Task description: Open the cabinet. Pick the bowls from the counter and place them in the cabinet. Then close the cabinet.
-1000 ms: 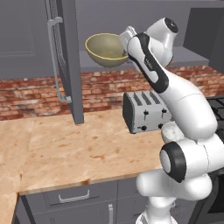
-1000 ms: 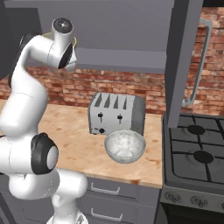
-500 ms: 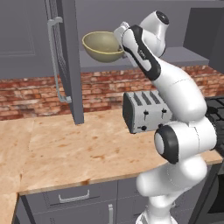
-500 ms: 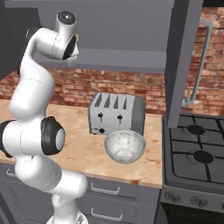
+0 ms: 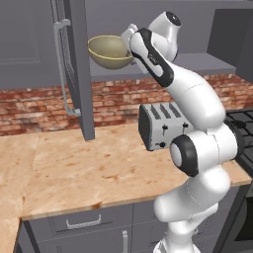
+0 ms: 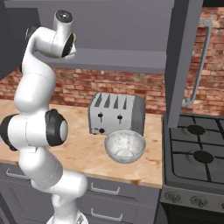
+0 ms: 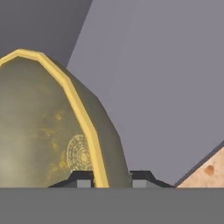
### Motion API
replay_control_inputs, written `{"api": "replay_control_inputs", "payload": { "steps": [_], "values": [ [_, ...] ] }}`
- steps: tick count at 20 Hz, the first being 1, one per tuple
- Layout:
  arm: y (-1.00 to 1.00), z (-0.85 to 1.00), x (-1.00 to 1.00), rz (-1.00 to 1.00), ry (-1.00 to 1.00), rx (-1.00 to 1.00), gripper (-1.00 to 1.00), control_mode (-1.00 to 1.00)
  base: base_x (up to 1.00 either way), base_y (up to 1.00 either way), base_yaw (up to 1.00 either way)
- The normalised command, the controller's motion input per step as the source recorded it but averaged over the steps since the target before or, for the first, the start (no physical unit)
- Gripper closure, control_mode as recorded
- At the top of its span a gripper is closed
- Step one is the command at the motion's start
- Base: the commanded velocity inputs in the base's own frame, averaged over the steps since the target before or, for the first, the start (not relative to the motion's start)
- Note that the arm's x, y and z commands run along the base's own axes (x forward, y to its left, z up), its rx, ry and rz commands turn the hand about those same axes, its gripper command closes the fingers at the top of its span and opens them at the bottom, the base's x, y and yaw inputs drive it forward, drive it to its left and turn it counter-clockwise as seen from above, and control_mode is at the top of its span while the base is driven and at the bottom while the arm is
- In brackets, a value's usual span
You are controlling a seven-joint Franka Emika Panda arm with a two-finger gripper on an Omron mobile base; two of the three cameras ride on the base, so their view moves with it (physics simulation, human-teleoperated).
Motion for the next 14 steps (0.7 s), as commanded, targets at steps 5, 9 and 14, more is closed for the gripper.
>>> {"api": "replay_control_inputs", "payload": {
  "steps": [5,9,14],
  "values": [
    [0.26,-0.11,0.19,0.0,-0.01,0.0,-1.0,-1.0,0.0,0.0,0.0],
    [0.07,-0.01,0.04,0.0,-0.01,0.0,-1.0,-1.0,0.0,0.0,0.0],
    [-0.02,-0.03,-0.2,-0.03,-0.21,0.01,-1.0,-1.0,0.0,0.0,0.0]
  ]
}}
